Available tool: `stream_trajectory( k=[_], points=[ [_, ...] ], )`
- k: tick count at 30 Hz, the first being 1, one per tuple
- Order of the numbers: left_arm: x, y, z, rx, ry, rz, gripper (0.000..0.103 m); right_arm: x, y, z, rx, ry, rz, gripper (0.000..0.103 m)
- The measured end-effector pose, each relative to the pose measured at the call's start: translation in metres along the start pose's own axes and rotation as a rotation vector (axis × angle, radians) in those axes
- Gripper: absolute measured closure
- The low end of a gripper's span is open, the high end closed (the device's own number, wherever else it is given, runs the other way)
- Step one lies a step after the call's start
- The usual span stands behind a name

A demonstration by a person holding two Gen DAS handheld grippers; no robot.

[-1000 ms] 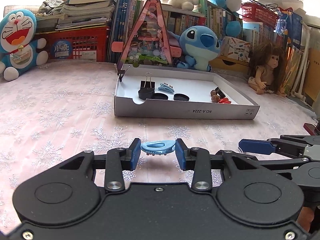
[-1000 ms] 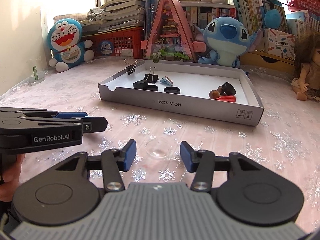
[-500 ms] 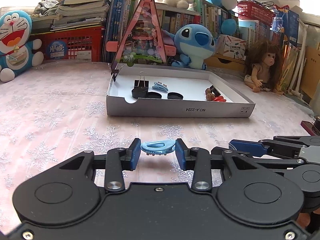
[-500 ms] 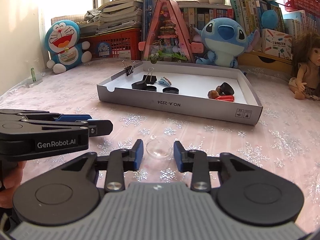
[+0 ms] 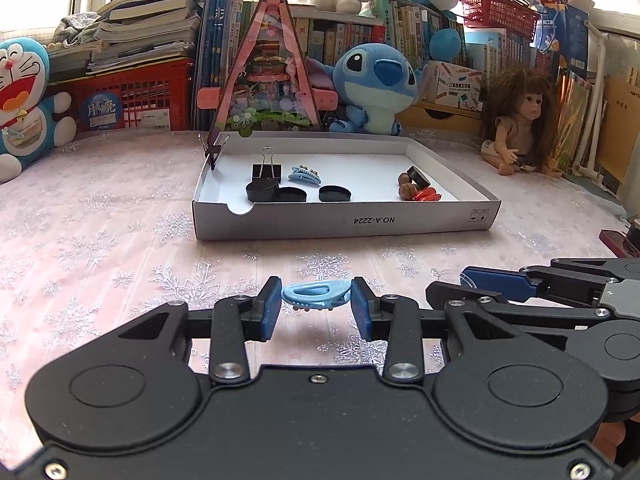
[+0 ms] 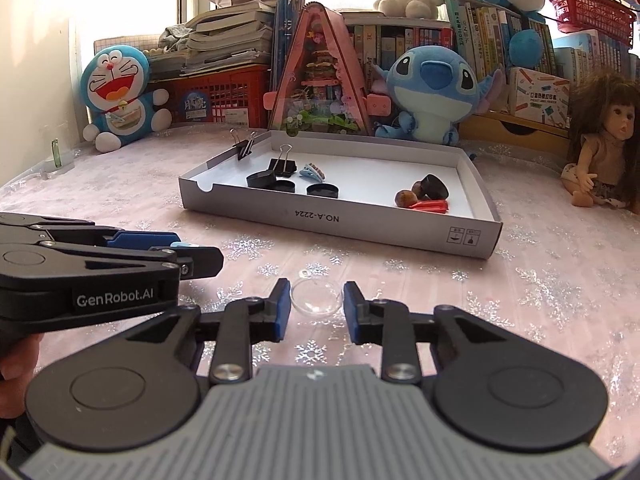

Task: Organize rigid objects
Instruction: 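Close the right tool on the clear plastic ball while the left tool lifts the hair clip, then carry the hair clip and clear ball over the white box with both tools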

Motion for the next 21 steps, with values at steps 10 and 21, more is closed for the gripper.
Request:
stream_trajectory(
  k=[10, 21],
  points=[
    [-0.012, -0.017, 0.009, -0.003, -0.003, -0.016, 0.068, 0.001, -0.015, 0.017, -0.013, 0.044, 0.028, 0.07],
    [-0.022, -0.05, 0.012, -0.02, -0.007, 0.028, 0.068, -0.002, -0.036, 0.039, -0.027, 0.087, 0.059, 0.07]
  ],
)
Point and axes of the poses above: each gripper's, at about its wrist camera, not at the fingertips, and x roughly against the way its jaws point, z to its right, y to its underside, the point moved 8 cm from there along -x, roughly the way its jaws point, and after that the axes turned 1 degree about -x, right-handed, at the moved point
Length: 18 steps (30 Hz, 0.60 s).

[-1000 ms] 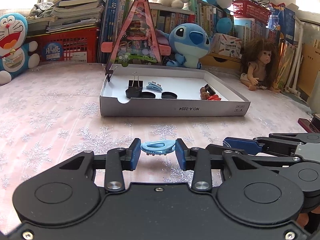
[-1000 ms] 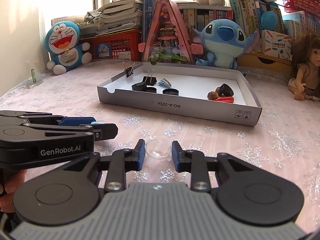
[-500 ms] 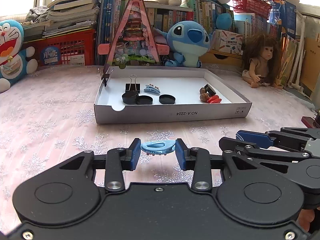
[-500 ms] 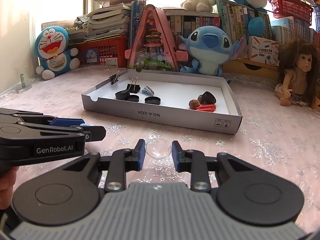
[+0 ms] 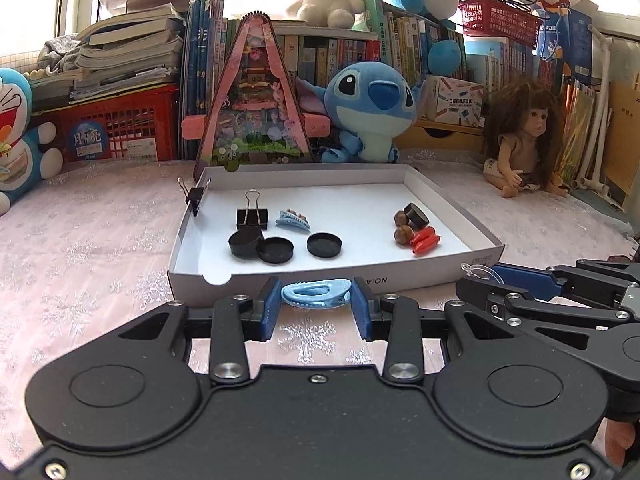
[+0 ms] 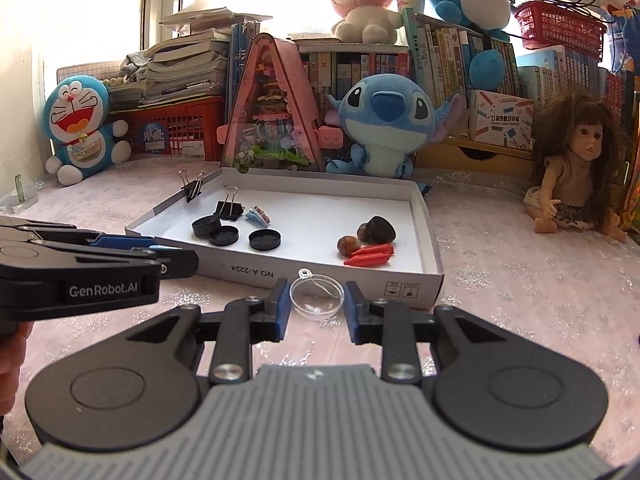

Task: Organize rigid objects
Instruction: 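Carry the hair clip and clear ball over the white box with both tools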

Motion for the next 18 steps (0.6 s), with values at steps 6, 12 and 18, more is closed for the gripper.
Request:
stream_trajectory(
  k=[6, 12, 18],
  points=[
    [-0.013, -0.02, -0.016, 0.024, -0.018, 0.027, 0.068, -0.012, -0.016, 0.014, -0.026, 0.023, 0.014, 0.07],
    [-0.033, -0.034, -0.032, 0.072, -0.027, 0.023, 0.068, -0.025, -0.03, 0.026, -0.055, 0.043, 0.028, 0.07],
    [-0.055, -0.044, -0.046, 0.11, -0.021, 0.013, 0.068, -0.04, -0.041, 0.032, -0.073, 0.037, 0.03, 0.07]
  ],
)
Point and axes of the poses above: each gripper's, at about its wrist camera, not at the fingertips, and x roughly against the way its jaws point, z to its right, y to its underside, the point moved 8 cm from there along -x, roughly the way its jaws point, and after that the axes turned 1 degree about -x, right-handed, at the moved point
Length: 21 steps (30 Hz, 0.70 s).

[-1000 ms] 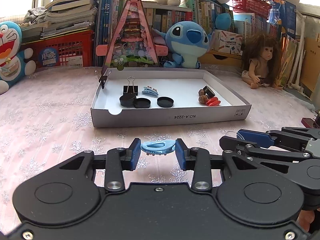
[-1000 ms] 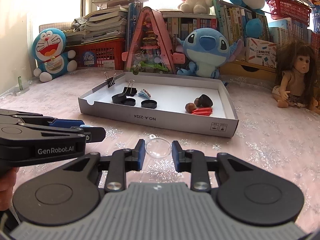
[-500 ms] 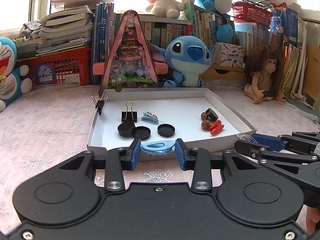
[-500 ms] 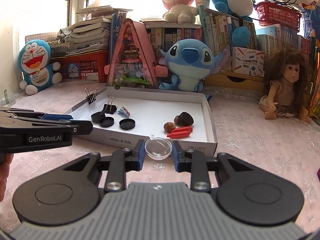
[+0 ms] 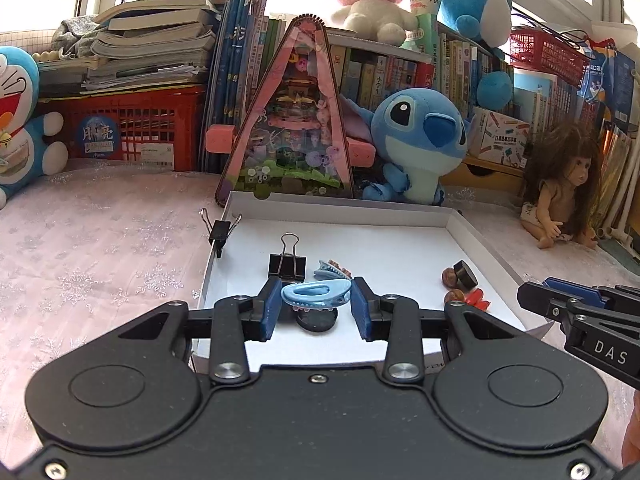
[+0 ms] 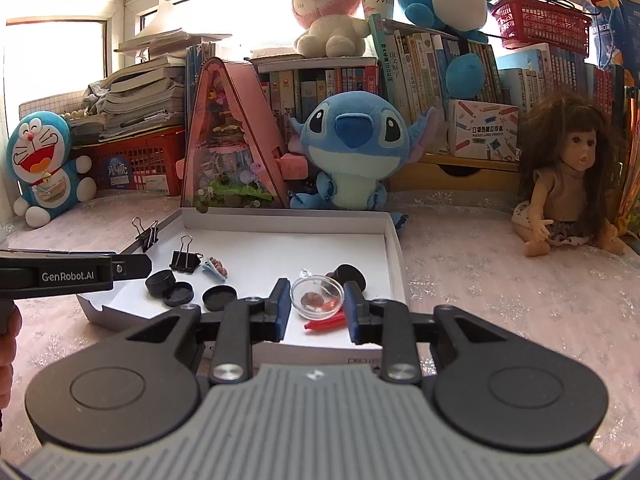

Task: Organize rigid objects
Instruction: 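Carry the hair clip and clear ball over the white box with both tools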

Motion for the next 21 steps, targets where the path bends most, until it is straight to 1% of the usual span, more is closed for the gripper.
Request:
stream_trajectory(
  k=[3, 6, 11, 14, 17, 21],
  points=[
    [-0.01, -0.004, -0.001, -0.006, 0.0, -0.002, 0.068, -0.01, -0.004, 0.0, -0.022, -0.021, 0.011, 0.07],
    [-0.02, -0.008, 0.001, -0.012, 0.008, 0.003, 0.068, -0.022, -0.006, -0.003, -0.018, -0.02, 0.005, 0.07],
    [-0.04, -0.013, 0.006, -0.044, 0.019, -0.024, 0.068, -0.041, -0.007, -0.007, -0.02, -0.034, -0.02, 0.07],
    [-0.053, -0.014, 0.007, -0.042, 0.026, -0.038, 0.068, -0.052, -0.01, -0.007, -0.041, -0.053, -0.036, 0.07],
    [-0.064, -0.012, 0.009, -0.028, 0.037, -0.042, 0.068, -0.062, -0.012, -0.007, -0.061, -0.067, -0.035, 0.07],
    [-0.072, -0.008, 0.015, -0.03, 0.037, -0.036, 0.068, -0.069, -0.012, -0.01, -0.046, -0.058, -0.014, 0.07]
  ],
)
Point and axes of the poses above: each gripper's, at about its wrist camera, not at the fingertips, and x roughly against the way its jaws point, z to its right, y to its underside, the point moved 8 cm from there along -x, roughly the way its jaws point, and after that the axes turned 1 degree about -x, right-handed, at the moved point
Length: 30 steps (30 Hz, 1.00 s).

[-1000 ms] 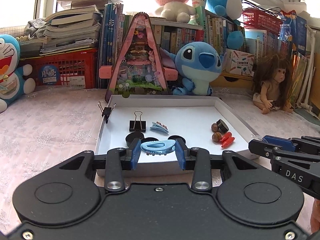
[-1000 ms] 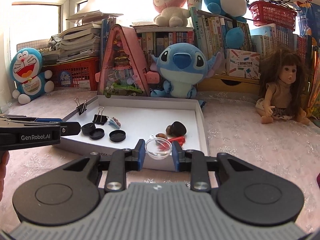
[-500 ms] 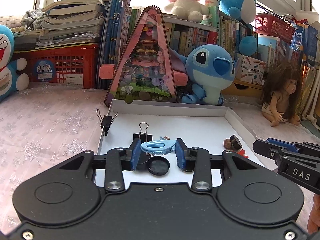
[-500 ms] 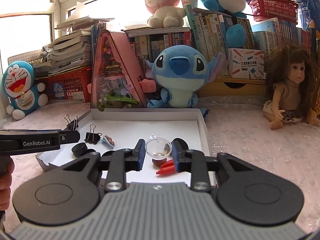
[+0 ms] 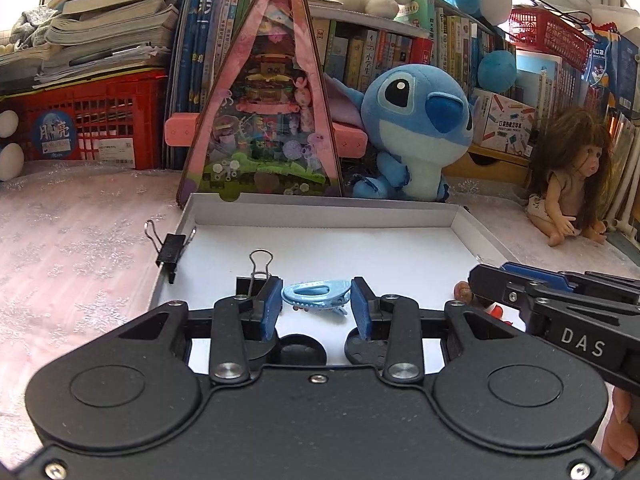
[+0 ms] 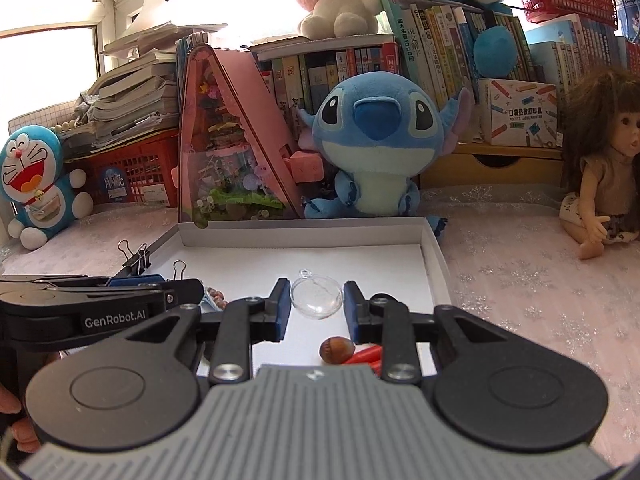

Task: Organize rigid objects
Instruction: 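Carry the hair clip and clear ball over the white box with both tools, then lower the held hair clip and clear ball into the box with both tools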

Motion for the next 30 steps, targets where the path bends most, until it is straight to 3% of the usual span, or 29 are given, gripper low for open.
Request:
stream_trajectory(
  k=[12, 30],
  points=[
    [-0.019, 0.009, 0.001, -0.033, -0.047, -0.025, 0.068, -0.021, 0.009, -0.001, 0.006, 0.014, -0.035, 0.07],
    [-0.028, 0.013, -0.003, -0.026, -0.061, -0.051, 0.068, -0.034, 0.016, -0.003, 0.016, 0.037, -0.09, 0.07]
  ],
)
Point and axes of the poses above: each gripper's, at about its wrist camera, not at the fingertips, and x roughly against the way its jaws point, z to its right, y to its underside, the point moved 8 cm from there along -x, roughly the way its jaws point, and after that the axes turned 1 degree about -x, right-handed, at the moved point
